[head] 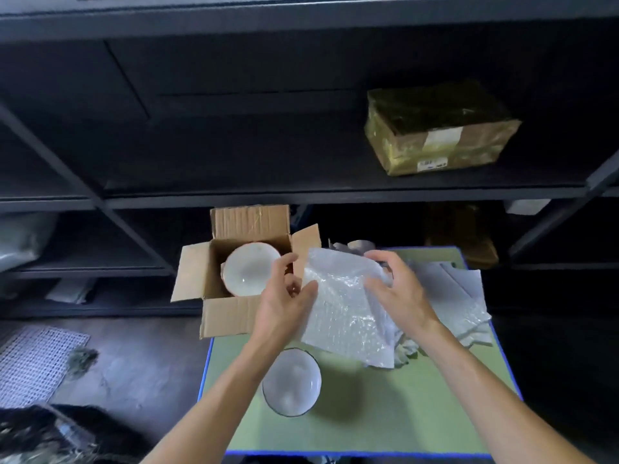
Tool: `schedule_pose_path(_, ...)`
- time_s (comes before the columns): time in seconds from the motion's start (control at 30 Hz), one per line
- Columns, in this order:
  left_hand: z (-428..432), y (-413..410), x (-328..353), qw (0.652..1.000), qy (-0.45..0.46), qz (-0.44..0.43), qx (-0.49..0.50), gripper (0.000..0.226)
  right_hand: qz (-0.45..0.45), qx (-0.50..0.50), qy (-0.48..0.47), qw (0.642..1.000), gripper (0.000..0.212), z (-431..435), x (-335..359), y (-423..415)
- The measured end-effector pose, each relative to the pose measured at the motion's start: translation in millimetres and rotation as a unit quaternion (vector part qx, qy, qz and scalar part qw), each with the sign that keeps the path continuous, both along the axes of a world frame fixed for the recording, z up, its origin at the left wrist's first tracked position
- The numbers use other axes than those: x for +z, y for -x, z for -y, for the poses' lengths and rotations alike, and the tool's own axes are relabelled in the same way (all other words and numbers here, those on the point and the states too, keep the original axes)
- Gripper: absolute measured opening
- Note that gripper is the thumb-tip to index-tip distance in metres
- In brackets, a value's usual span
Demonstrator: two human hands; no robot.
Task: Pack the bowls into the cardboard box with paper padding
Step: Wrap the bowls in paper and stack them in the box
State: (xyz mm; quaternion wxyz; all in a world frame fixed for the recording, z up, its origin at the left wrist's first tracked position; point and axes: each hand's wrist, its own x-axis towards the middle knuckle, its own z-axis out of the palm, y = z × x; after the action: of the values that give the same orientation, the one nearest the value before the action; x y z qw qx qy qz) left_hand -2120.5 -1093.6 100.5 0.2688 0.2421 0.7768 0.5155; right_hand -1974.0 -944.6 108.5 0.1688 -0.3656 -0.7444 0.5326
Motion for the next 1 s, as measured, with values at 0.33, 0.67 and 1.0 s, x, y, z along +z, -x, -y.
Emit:
schedule_pose_path(0.33, 63.8, 48.8, -3.2, 0.997, 0.037, -0.016, 0.062, 0.010, 0.060, 0.136, -0.053, 0.987, 0.006, 39.6, -11.7, 54.4)
schedule_pose_path(0.67, 114.7, 90.6, -14.8, 0.987, 0.011, 0.027, 0.161, 0.018, 0.326, 0.194, -0.117, 0.918, 0.013, 89.7, -64.5, 41.8)
schedule_pose_path(1.0, 122.3, 87.1, -22.5, 0.992, 0.031, 0.036, 0.117, 0.015, 0.407, 0.161, -0.083, 0.895, 0.057, 132.2, -110.8, 35.3)
